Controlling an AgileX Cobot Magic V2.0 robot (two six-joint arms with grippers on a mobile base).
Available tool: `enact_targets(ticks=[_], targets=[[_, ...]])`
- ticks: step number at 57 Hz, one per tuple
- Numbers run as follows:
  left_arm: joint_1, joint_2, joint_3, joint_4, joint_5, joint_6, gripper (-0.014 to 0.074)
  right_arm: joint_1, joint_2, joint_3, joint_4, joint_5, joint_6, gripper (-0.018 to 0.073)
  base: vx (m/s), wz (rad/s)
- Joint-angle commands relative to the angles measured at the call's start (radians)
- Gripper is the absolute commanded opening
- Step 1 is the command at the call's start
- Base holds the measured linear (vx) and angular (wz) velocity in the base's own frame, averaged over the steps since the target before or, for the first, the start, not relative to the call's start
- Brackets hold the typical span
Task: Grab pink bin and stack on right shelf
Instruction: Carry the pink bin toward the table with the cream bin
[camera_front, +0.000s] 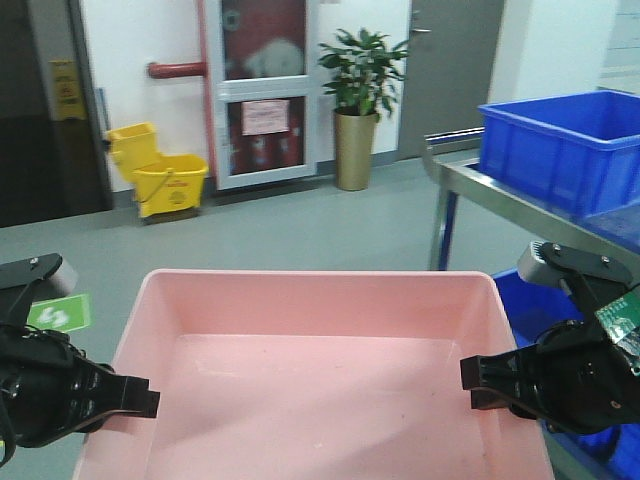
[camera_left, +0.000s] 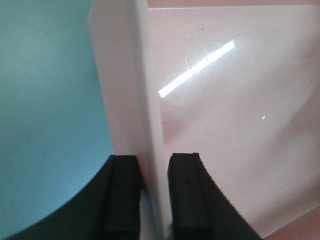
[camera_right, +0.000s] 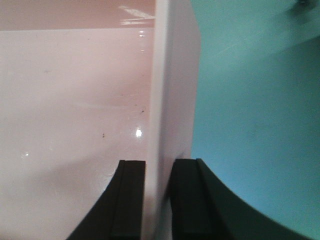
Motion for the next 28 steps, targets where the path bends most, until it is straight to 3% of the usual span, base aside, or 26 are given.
enact_targets(ticks=[1, 28], targets=[[-0.007, -0.033, -0.029, -0.082, -0.01, 0.02, -0.0008, -0.004, -0.031, -0.041, 0.048, -0.088, -0.003, -0.0008, 0.38, -0.47], [-0.007, -0.033, -0.029, -0.082, -0.01, 0.02, -0.0008, -0.004, -0.031, -0.041, 0.048, -0.088, -0.003, -0.0008, 0.34, -0.65]])
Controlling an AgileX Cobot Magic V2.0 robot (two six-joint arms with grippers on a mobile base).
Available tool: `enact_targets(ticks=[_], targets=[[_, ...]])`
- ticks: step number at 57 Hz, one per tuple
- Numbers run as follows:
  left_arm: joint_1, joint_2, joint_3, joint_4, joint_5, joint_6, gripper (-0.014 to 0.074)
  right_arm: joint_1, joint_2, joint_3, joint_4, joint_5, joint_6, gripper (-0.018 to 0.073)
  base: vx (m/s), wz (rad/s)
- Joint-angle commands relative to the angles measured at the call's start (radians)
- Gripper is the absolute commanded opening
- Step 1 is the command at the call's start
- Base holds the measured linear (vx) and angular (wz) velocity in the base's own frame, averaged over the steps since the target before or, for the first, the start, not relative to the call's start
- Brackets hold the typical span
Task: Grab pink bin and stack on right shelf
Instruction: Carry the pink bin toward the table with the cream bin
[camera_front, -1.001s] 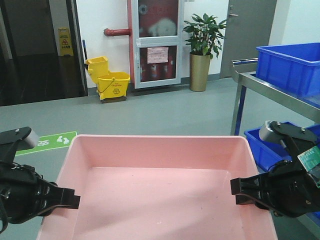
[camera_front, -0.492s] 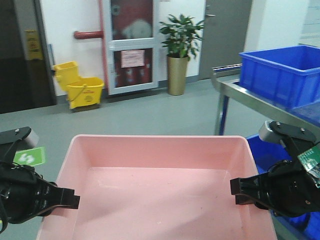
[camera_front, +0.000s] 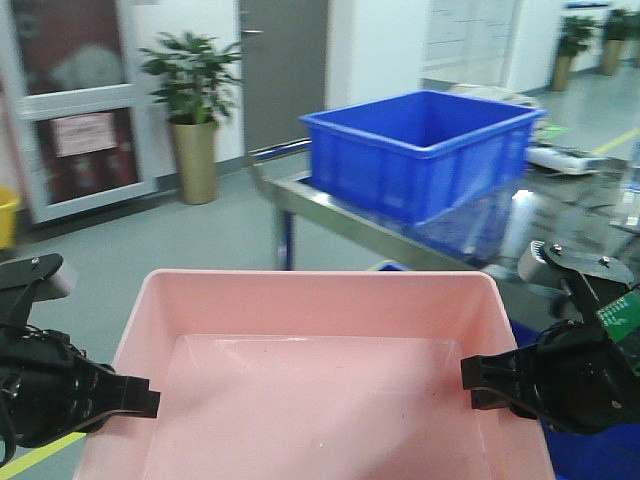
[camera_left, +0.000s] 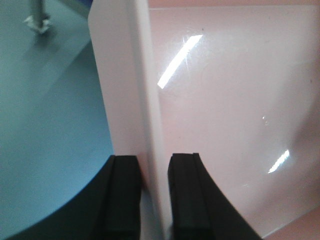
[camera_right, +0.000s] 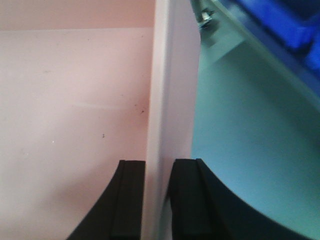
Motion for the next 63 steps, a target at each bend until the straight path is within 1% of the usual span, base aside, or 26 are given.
enact_targets(ticks=[1, 30, 63], targets=[[-0.007, -0.033, -0.029, -0.082, -0.01, 0.02, -0.0008, -0.004, -0.031, -0.041, 0.048, -0.088, -0.003, -0.0008, 0.31, -0.76], [-0.007, -0.033, -0.029, -0.082, -0.01, 0.02, -0.0008, -0.004, -0.031, -0.041, 0.048, -0.088, -0.003, -0.0008, 0.29, -0.71], [-0.007, -0.033, -0.029, -0.082, -0.01, 0.02, -0.0008, -0.004, -0.031, -0.041, 0.048, -0.088, -0.003, -0.0008, 0.23, -0.57]])
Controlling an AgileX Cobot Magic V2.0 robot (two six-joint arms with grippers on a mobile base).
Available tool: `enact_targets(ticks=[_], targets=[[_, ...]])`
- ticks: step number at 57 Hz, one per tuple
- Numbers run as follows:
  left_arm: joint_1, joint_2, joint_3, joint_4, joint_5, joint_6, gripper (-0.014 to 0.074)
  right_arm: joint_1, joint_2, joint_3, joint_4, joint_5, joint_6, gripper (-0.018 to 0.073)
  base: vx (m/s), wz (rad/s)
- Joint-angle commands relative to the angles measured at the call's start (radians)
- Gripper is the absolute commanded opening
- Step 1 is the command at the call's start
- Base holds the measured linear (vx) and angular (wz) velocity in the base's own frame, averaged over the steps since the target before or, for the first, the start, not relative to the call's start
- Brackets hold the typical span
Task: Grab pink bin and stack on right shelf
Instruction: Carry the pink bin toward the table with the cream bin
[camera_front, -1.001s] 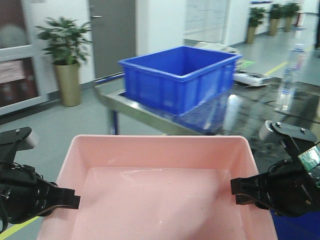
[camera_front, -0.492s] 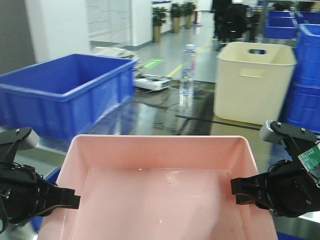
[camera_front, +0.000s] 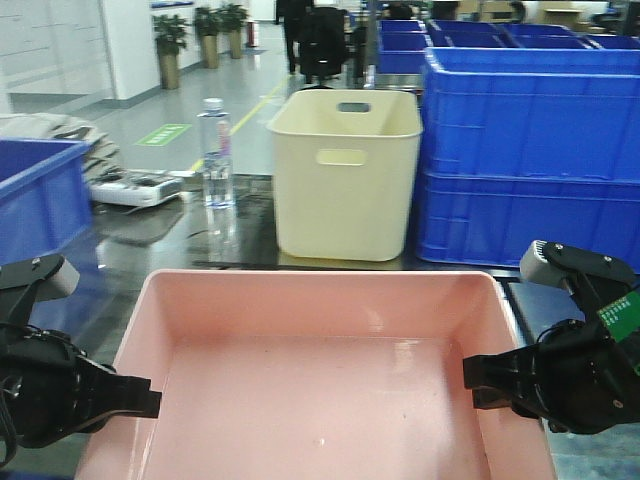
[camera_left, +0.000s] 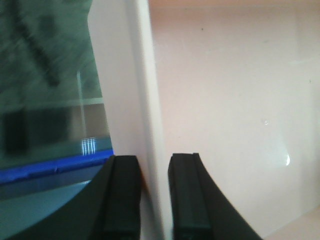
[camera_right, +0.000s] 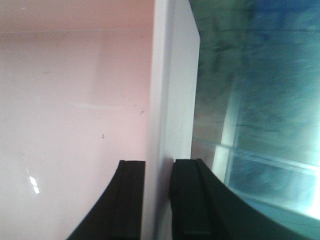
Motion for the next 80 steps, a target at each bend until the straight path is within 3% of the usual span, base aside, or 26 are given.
enact_targets(ticks=[1, 80], targets=[[-0.007, -0.033, -0.029, -0.079, -0.01, 0.02, -0.0008, -0.004, -0.031, -0.041, 0.048, -0.089, -0.003, -0.0008, 0.21, -0.41], [-0.007, -0.033, -0.029, -0.079, -0.012, 0.02, -0.0008, -0.004, -0.031, -0.041, 0.048, -0.089, -0.003, -0.0008, 0.15, -0.09]])
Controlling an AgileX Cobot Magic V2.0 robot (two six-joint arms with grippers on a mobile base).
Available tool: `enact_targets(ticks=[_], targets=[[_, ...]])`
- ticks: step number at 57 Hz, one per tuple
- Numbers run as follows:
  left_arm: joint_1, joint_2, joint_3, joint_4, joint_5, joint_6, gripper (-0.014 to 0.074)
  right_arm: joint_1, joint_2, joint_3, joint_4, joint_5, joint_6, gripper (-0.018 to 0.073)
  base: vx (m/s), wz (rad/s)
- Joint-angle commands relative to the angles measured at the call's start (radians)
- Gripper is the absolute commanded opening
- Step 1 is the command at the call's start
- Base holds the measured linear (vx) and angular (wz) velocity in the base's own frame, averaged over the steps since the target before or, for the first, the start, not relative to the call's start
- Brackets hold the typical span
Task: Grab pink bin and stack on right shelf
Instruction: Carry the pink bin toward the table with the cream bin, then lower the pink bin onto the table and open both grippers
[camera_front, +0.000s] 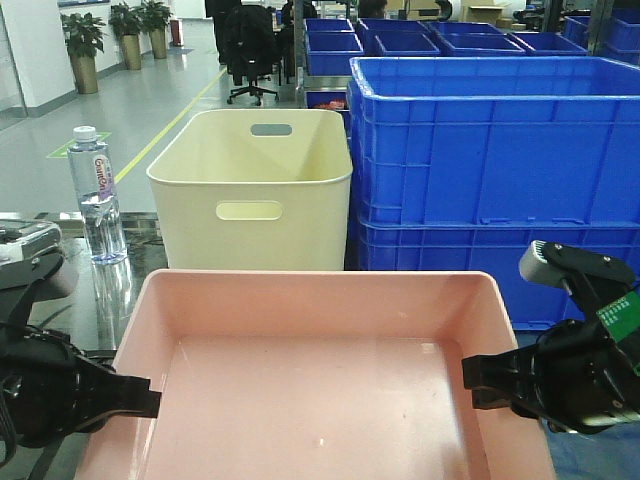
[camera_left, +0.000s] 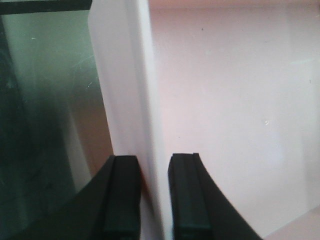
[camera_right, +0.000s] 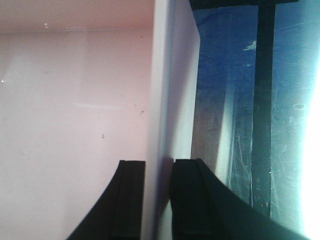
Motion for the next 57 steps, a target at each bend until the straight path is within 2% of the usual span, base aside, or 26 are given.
enact_targets(ticks=[1, 46, 57], targets=[[-0.007, -0.033, -0.029, -0.079, -0.012, 0.02, -0.0008, -0.004, -0.031, -0.041, 0.048, -0.089, -0.003, -0.0008, 0.01, -0.02], [-0.007, -0.033, -0.029, -0.079, -0.013, 0.02, -0.0008, -0.004, -0.031, -0.041, 0.048, -0.077, -0.003, -0.0008, 0.0, 0.0], [-0.007, -0.033, -0.029, -0.079, -0.013, 0.02, -0.0008, -0.004, -0.031, -0.041, 0.079, -0.079, -0.003, -0.0008, 0.0, 0.0]])
